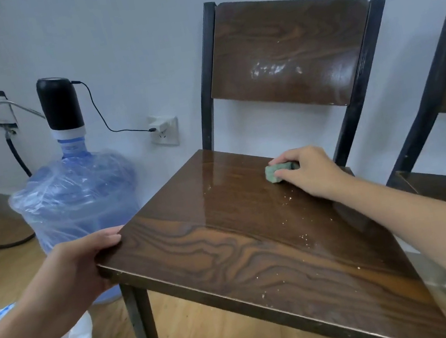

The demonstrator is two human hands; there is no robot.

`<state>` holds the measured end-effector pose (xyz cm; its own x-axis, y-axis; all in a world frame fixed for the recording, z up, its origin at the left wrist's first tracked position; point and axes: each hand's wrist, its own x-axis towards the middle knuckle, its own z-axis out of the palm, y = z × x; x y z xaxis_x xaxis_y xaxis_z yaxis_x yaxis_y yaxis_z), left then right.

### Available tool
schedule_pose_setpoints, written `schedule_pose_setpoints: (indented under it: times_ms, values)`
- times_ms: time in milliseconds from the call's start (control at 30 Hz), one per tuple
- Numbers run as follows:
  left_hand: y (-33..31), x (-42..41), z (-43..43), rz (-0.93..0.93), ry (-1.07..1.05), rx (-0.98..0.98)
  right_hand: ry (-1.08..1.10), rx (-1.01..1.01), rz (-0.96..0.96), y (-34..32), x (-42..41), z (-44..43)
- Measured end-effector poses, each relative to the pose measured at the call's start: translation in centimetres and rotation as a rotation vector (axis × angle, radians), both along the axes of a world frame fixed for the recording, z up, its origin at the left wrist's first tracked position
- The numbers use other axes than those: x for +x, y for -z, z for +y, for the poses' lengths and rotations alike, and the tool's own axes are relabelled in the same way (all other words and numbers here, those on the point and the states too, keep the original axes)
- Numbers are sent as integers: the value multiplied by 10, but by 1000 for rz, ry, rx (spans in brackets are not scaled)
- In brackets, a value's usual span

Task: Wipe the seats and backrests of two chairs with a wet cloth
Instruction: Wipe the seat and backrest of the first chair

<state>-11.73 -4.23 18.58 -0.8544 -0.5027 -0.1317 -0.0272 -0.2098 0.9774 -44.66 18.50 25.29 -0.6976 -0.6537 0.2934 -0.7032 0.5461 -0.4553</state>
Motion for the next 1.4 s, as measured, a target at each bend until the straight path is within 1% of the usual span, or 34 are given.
schedule_pose_setpoints:
  times_ms: [100, 167, 267, 333, 367, 400, 433, 500, 533, 600, 667, 733, 800, 867, 933, 1033, 1133, 1200, 1300, 1400]
  values:
    - [2, 3, -4, 17, 10, -1, -220, 40, -4, -1, 69, 18]
    - [3, 3, -4, 13, 34, -2, -325, 27, -36, -4, 111, 46]
    - [3, 5, -7, -42, 21, -4, -492, 95, -174, -16, 158, 93]
    - [-3, -2, -9, -125, -27, -23, -546, 151, -286, -30, 167, 113]
    - [-8, -7, -9, -193, -71, -52, -531, 148, -266, -37, 160, 115]
    - [-14, -10, -10, -267, -115, -123, -475, 127, -203, -42, 143, 111]
    - [-20, -14, -9, -339, -196, -248, -381, 107, -131, -45, 119, 101]
    - [-34, -29, -4, -388, -316, -581, -138, 86, -13, -42, 55, 74]
    - [-40, -35, 3, -362, -312, -728, -20, 70, 30, -37, 21, 58]
    - [-49, -42, 16, -308, -269, -952, 148, 49, 63, -20, -28, 36]
    - [-57, -52, 30, -269, -201, -1095, 219, 50, 63, -3, -39, 26]
    - [-60, -58, 36, -267, -107, -1202, 197, 14, 82, 5, -19, 27]
    - [-58, -58, 37, -279, -35, -1249, 49, 10, 85, 4, 22, 40]
    - [-55, -56, 35, -281, 6, -1251, -107, 30, 70, 0, 70, 63]
    - [-53, -55, 35, -267, 26, -1271, -214, 45, 30, -4, 114, 91]
    - [-51, -53, 38, -242, 43, -1306, -325, 61, -93, -9, 165, 133]
    - [-54, -52, 45, -187, 54, -1336, -422, 78, -243, -22, 190, 163]
    - [-58, -52, 49, -148, 58, -1350, -388, 45, -276, -36, 181, 166]
    - [-59, -54, 55, -103, 67, -1338, -175, -34, -121, -47, 113, 144]
    - [-56, -57, 61, -97, 82, -1347, 111, -61, 34, -40, 14, 107]
